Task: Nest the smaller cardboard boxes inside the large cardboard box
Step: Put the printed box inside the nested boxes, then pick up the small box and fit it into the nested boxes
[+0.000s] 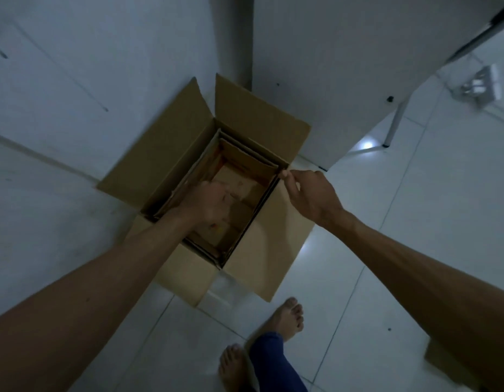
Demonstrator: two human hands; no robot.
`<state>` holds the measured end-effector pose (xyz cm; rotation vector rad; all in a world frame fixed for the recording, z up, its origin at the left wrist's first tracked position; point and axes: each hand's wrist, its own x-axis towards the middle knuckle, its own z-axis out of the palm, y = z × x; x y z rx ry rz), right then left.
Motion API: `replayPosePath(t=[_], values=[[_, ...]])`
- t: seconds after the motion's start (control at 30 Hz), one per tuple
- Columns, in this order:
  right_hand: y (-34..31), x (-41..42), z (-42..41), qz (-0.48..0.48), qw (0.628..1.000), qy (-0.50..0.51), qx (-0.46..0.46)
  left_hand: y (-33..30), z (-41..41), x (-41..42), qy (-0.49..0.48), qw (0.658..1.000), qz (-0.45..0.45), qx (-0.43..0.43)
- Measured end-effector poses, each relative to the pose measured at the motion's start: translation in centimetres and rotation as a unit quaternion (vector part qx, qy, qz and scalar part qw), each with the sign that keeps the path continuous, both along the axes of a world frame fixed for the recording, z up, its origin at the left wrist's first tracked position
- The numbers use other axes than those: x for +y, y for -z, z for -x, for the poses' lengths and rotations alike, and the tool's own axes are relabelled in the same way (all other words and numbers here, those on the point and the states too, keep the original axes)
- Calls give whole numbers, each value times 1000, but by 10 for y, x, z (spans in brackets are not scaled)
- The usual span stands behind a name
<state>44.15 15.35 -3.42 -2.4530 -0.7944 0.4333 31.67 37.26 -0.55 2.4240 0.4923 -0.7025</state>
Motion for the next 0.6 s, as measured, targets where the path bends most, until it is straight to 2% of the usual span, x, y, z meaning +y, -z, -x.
replayPosePath(t=[0.17, 0.43, 0.6], values=[[-44, -66, 16, -51, 992, 109, -34, -25, -4, -38, 90, 996, 13, -6], [-128, -237, 28, -65, 950, 297, -66, -56, -37, -113, 164, 984, -51, -54], [-132, -365, 65, -52, 907, 415, -44, -67, -62, -210, 195, 976, 16, -93]])
